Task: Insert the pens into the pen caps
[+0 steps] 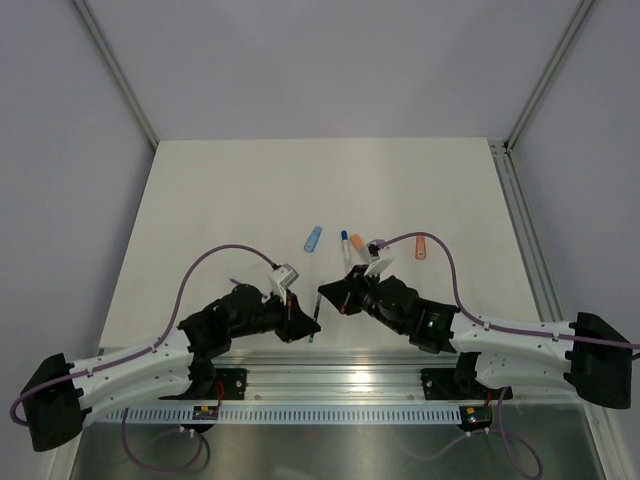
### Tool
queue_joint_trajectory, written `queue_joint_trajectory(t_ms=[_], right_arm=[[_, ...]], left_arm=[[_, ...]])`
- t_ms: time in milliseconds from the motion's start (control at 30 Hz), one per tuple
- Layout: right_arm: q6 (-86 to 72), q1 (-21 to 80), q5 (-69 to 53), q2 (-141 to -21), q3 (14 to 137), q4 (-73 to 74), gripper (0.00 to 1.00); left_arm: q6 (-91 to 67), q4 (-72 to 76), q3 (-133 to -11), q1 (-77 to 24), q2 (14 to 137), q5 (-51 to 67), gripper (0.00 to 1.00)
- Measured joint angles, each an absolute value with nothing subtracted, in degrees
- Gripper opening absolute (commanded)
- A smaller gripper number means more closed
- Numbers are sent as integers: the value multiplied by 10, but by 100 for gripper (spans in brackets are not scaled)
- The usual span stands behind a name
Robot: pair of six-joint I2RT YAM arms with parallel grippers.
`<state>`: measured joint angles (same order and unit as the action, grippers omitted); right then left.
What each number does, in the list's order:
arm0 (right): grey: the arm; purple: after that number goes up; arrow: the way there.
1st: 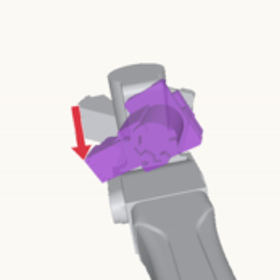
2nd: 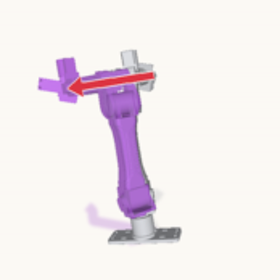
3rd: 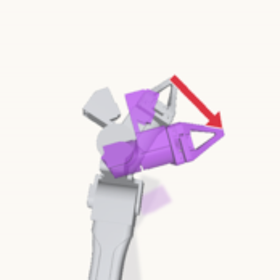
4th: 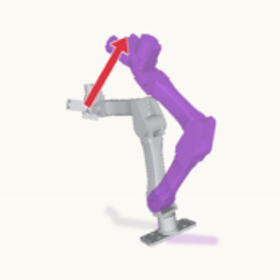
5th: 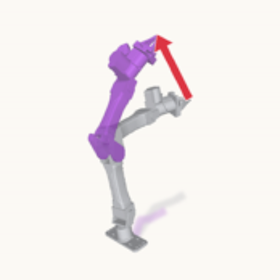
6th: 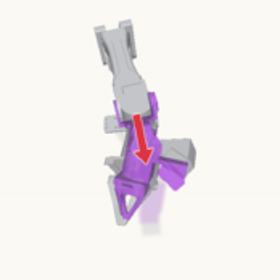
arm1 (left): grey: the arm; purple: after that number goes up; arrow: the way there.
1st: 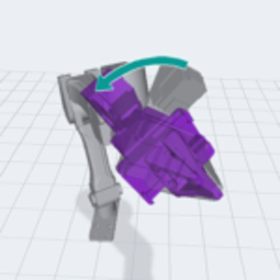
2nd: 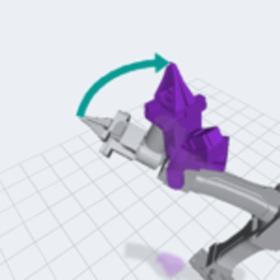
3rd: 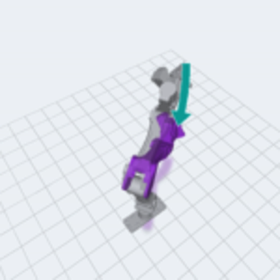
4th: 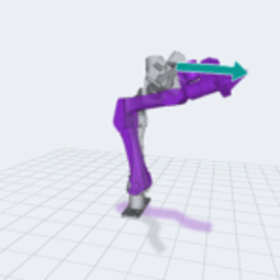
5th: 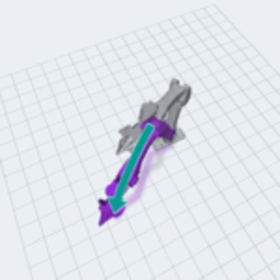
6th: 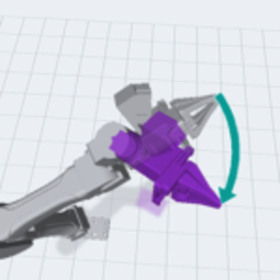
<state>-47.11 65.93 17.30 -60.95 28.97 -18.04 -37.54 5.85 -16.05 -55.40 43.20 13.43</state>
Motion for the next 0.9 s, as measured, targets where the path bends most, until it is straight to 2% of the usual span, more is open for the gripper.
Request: queue_joint_trajectory(t_ms=[167, 433, 600, 900], right_arm=[[-456, 694, 205, -604, 328, -140, 0], [-408, 756, 249, -573, 460, -58, 0], [-402, 840, 247, -583, 504, 17, 0], [-391, 915, 351, -657, 556, 158, 0]], left_arm=[[-342, -16, -207, -556, 426, 143, 0], [-293, -77, -300, -560, 352, 147, 0], [-280, -28, -366, -551, 309, 107, 0], [-280, -17, -388, -551, 298, 107, 0]])
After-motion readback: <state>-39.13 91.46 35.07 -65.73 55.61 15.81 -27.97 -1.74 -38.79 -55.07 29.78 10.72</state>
